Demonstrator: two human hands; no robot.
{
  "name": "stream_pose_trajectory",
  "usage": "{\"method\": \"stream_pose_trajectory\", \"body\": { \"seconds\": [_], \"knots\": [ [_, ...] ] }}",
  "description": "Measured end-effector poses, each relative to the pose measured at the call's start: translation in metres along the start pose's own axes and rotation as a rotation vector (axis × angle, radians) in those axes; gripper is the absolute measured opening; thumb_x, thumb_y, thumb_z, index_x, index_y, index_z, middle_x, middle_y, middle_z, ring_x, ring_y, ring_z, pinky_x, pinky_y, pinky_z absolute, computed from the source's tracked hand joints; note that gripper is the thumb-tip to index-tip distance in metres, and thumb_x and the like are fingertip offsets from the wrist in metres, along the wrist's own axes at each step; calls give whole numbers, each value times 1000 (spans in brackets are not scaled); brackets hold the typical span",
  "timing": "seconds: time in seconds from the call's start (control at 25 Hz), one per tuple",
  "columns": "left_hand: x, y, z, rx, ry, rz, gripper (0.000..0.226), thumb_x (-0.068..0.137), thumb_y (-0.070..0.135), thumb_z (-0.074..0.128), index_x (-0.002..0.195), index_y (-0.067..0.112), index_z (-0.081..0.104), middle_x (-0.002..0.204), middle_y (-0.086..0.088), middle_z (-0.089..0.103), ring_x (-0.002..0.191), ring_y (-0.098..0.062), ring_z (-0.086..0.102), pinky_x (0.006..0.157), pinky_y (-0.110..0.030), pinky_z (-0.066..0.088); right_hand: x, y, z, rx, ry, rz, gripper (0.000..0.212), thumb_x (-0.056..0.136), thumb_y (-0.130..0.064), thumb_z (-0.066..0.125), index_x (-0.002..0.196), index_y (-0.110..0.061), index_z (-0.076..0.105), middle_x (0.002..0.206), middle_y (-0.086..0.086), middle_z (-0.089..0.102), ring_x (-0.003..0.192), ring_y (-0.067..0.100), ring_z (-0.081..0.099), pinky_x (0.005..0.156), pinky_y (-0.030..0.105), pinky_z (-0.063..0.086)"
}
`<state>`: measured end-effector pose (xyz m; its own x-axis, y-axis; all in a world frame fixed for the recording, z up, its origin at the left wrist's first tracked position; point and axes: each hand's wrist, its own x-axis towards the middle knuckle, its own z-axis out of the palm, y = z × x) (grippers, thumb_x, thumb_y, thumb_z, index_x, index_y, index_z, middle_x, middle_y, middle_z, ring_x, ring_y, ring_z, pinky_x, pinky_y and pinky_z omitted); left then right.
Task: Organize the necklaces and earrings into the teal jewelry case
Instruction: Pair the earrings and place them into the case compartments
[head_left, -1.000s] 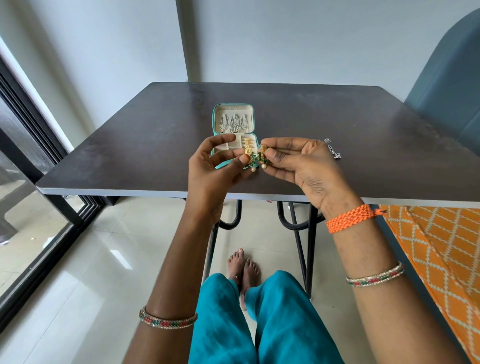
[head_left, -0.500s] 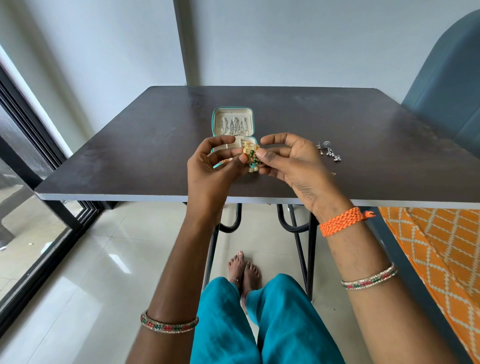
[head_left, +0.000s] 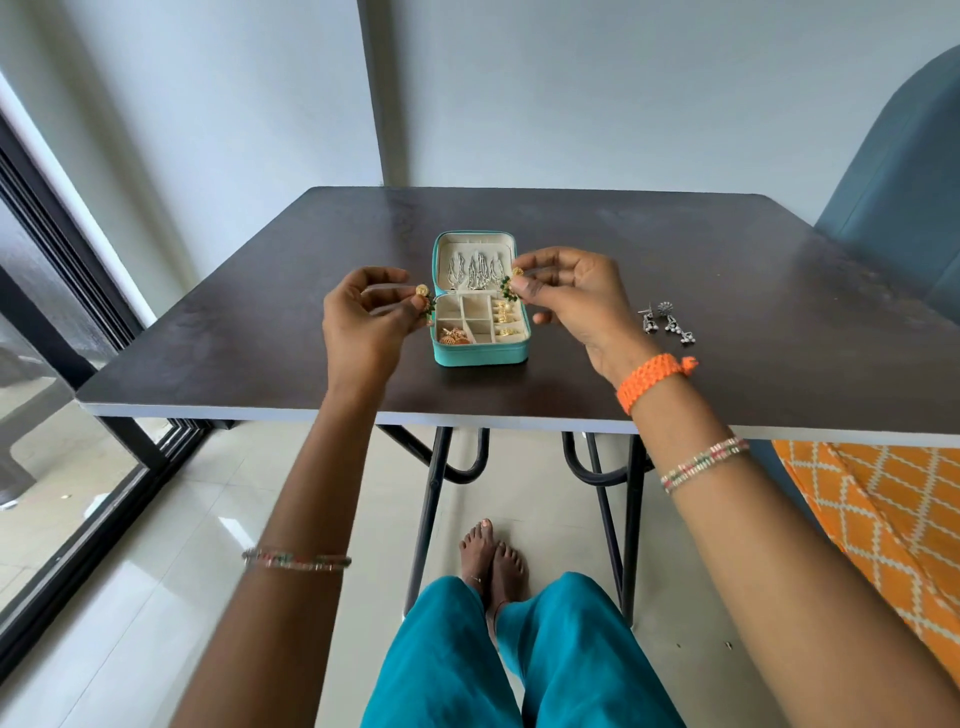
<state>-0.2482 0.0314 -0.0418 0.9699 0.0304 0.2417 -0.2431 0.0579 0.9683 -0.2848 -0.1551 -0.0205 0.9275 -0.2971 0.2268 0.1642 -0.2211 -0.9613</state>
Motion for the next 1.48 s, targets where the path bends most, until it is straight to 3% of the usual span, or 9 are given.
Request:
{"method": "stream_pose_trajectory", "body": {
  "seconds": [0.12,0.24,0.44,0.6,0.88,1.08,1.24,1.36,1.48],
  "knots": [
    [34,-6,10,149,-7,-23,21,80,-5,67,99,2,61,79,-6,66,75,-17,68,74,-34,60,33,0,20,-45,23,-41,13,77,-2,74,87,-9,71,80,4,70,65,-2,64,58,14,49],
    [54,-7,24,372,-103,-29,23,75,-4,71,90,11,64,78,-3,68,80,-17,68,80,-38,58,54,9,38,-94,30,-25,19,70,-6,79,70,-23,70,77,2,73,75,12,70,80,34,58],
    [68,-18,30,519,-149,-116,22,61,10,73,72,26,61,77,8,70,90,-18,67,90,-51,48,62,30,42,-48,80,13,19,67,-7,81,66,-24,72,78,2,74,81,16,72,84,40,57],
    [60,-19,39,718,-27,-42,21,72,8,67,86,23,64,81,7,66,85,-13,56,82,-37,24,64,32,42,-40,54,25,19,67,-8,81,65,-24,72,83,2,75,88,19,71,86,40,56],
    [61,-41,30,510,-58,-140,13,60,36,75,69,35,67,91,10,60,102,-21,61,93,-50,46,66,33,45,-104,1,42,16,64,-15,83,63,-28,73,80,-4,75,87,16,70,88,41,55],
    [59,-49,25,385,-32,-127,9,72,30,76,68,27,68,80,5,70,73,-15,71,77,-43,58,63,36,49,-51,-12,74,19,67,-8,80,64,-24,72,76,0,74,83,17,71,89,44,55],
    [58,-49,27,438,1,-118,5,65,45,69,64,40,69,85,3,71,96,-27,65,87,-47,52,64,30,54,-82,-30,75,13,60,-19,82,64,-29,74,75,-4,75,87,18,71,91,49,52],
    [58,-42,29,546,17,-157,10,75,37,72,73,30,65,106,5,62,116,-24,49,101,-46,39,65,32,60,-142,-23,65,18,50,-32,78,67,-37,74,77,-11,74,94,17,68,98,52,44],
    [58,-43,28,481,33,-139,13,74,35,69,76,28,58,97,9,62,103,-20,59,96,-48,44,65,37,64,-179,-18,61,19,50,-34,77,67,-39,73,79,-12,74,96,17,67,99,52,43]
  ]
}}
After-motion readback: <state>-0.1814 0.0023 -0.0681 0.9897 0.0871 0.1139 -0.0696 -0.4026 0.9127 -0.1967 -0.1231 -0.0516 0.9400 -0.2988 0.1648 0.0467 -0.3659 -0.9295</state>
